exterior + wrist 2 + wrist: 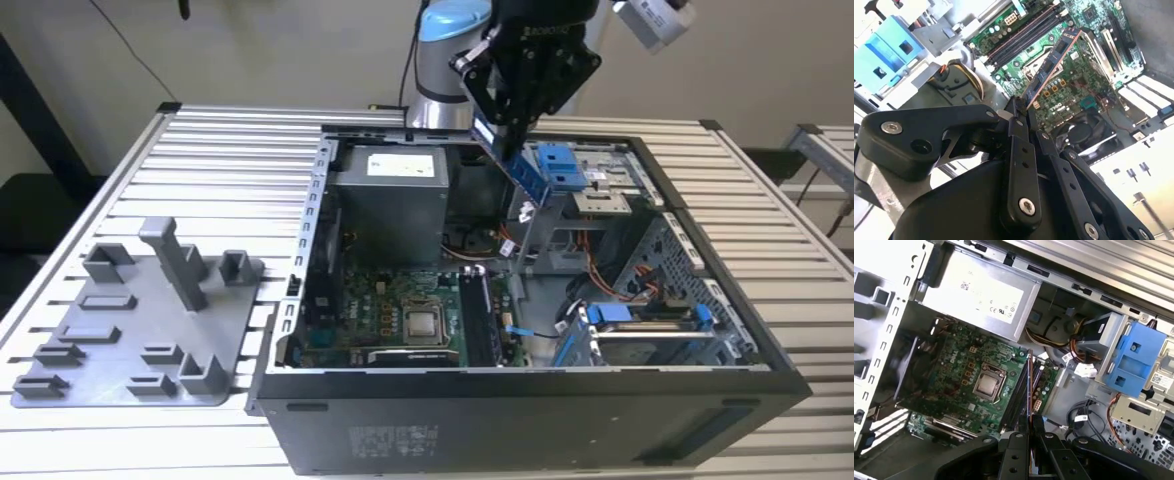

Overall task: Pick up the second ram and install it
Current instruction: 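Insert the second ram into the second slot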

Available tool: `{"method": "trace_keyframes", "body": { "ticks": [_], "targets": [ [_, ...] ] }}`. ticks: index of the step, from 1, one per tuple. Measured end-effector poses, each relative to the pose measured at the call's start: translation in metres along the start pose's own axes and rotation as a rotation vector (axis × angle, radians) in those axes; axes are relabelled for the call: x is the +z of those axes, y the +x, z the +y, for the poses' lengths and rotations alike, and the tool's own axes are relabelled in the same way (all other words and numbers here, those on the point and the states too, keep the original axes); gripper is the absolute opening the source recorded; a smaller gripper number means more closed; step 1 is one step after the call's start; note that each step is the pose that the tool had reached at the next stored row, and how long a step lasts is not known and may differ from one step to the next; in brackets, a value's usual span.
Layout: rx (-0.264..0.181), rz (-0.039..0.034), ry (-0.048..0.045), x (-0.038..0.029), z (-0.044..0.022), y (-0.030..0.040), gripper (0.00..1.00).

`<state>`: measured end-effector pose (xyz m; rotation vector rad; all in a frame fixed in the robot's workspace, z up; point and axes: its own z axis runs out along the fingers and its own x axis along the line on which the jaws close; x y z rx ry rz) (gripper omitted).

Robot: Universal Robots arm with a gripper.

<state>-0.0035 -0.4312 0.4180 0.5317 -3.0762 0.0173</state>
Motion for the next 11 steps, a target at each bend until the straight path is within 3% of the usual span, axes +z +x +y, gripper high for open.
{"method": "trace_keyframes", "body": {
  "ticks": [11],
  "targets": [
    [0.102,0.0008,-0.0022,0.0002,-0.0001,0.0000,0.15]
  ]
}}
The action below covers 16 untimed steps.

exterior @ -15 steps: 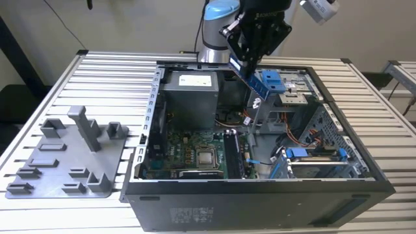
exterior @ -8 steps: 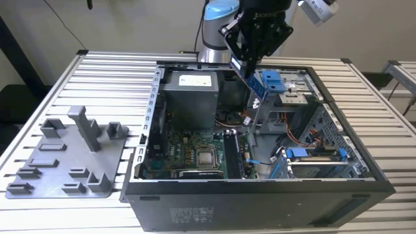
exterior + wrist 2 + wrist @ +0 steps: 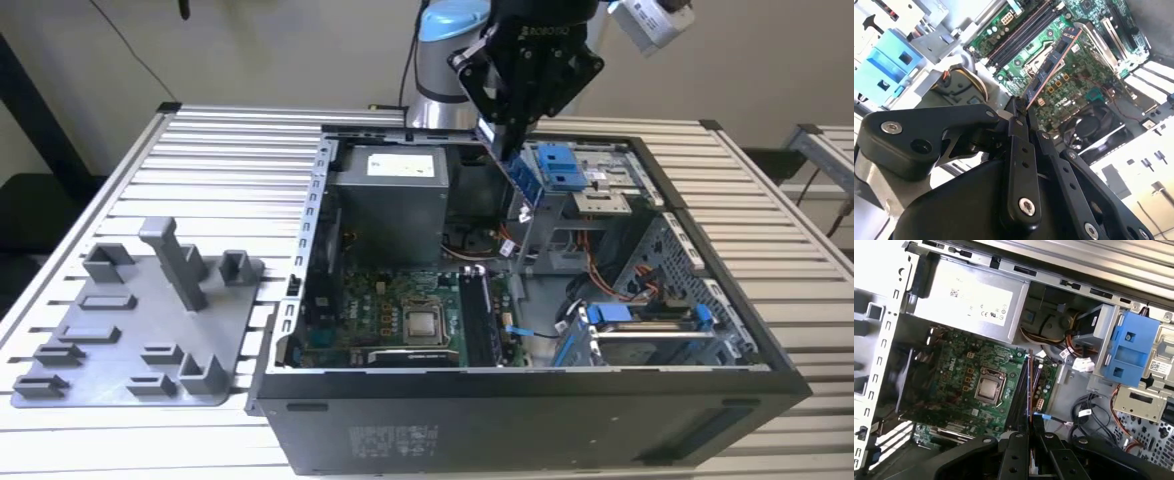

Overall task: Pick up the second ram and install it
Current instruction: 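Insert the second ram into the second slot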

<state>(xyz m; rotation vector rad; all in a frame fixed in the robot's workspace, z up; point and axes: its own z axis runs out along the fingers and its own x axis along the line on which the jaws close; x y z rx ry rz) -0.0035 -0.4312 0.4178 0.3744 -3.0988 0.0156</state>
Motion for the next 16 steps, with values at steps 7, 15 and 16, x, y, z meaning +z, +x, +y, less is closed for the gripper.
{"method": "trace_keyframes", "body": {
  "ticks": [7,15,16],
  "targets": [
    [0.097,0.0008,-0.0020,0.0002,0.0000,0.0000,0.15],
    [0.213,0.0016,-0.0045,0.0006,0.0000,0.0000,0.15],
    [0.229,0.0018,-0.0048,0.0007,0.0000,0.0000,0.15]
  ]
}}
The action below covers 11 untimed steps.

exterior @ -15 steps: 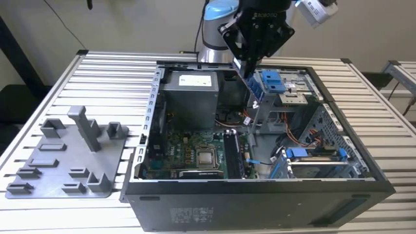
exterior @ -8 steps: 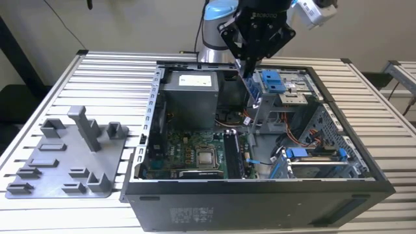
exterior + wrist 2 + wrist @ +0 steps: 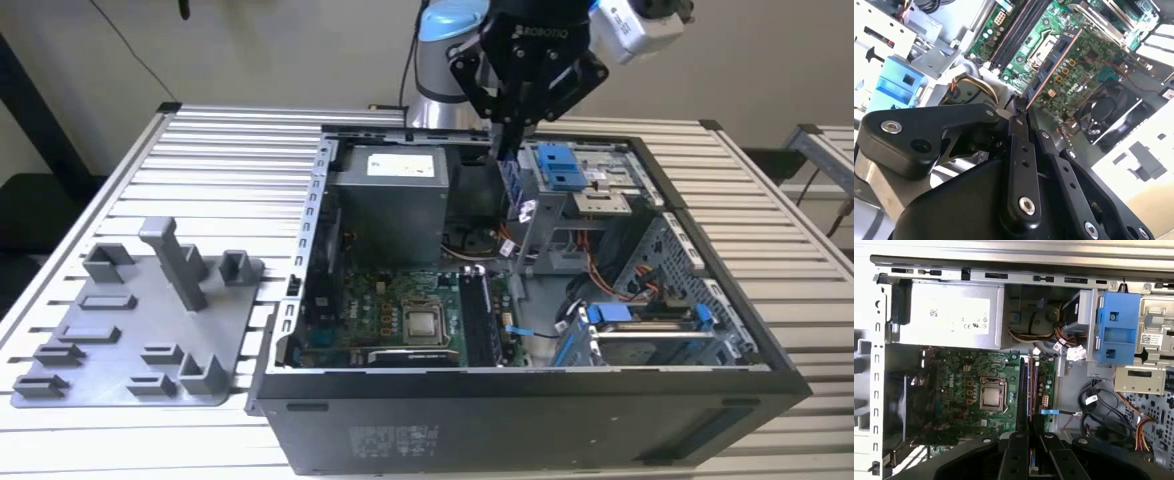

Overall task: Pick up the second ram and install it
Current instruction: 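Insert the second ram into the second slot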

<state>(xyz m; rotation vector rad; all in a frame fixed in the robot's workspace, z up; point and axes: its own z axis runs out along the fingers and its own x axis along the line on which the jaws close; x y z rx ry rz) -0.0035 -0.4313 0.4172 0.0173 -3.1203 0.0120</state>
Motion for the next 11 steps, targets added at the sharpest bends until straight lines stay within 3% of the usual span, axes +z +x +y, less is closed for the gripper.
{"method": "trace_keyframes", "body": {
  "ticks": [8,11],
  "targets": [
    [0.111,0.0008,-0.0024,0.0003,0.0000,0.0000,0.15],
    [0.118,0.0009,-0.0026,0.0003,0.0000,0.0000,0.15]
  ]
}}
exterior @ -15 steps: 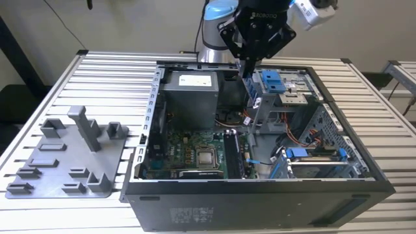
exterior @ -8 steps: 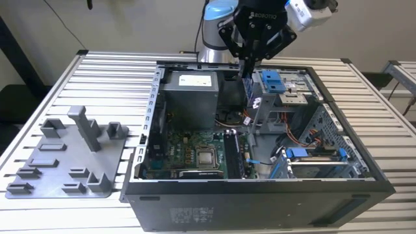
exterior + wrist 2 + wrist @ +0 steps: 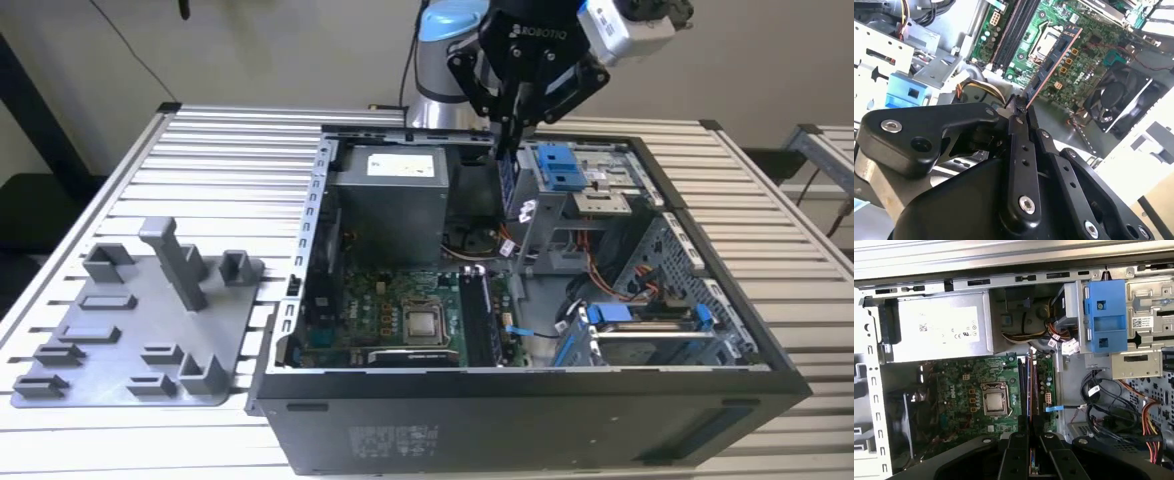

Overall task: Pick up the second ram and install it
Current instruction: 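Insert the second ram into the second slot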

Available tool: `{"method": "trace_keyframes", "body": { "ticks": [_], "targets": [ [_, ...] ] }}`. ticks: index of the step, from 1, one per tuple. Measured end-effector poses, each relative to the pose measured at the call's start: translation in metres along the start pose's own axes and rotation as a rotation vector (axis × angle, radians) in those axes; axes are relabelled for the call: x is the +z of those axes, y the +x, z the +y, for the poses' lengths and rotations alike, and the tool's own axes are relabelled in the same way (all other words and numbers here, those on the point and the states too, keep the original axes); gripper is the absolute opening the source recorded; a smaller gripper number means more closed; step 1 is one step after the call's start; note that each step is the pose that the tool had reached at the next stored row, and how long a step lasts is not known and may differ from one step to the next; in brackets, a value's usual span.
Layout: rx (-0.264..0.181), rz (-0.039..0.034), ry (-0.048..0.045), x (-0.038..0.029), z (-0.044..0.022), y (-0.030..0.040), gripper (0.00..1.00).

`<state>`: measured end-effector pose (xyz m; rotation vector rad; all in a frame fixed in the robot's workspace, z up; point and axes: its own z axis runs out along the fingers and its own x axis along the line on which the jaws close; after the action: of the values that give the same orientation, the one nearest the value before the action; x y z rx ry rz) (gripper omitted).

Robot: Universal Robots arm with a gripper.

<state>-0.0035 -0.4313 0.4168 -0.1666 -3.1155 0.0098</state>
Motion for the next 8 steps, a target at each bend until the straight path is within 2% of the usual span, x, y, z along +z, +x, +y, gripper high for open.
{"method": "trace_keyframes", "body": {
  "ticks": [3,8],
  "targets": [
    [0.000,0.0000,0.0000,0.0007,-0.0001,0.0000,0.15],
    [-0.003,0.0000,0.0000,0.0056,-0.0021,-0.0004,0.15]
  ]
}}
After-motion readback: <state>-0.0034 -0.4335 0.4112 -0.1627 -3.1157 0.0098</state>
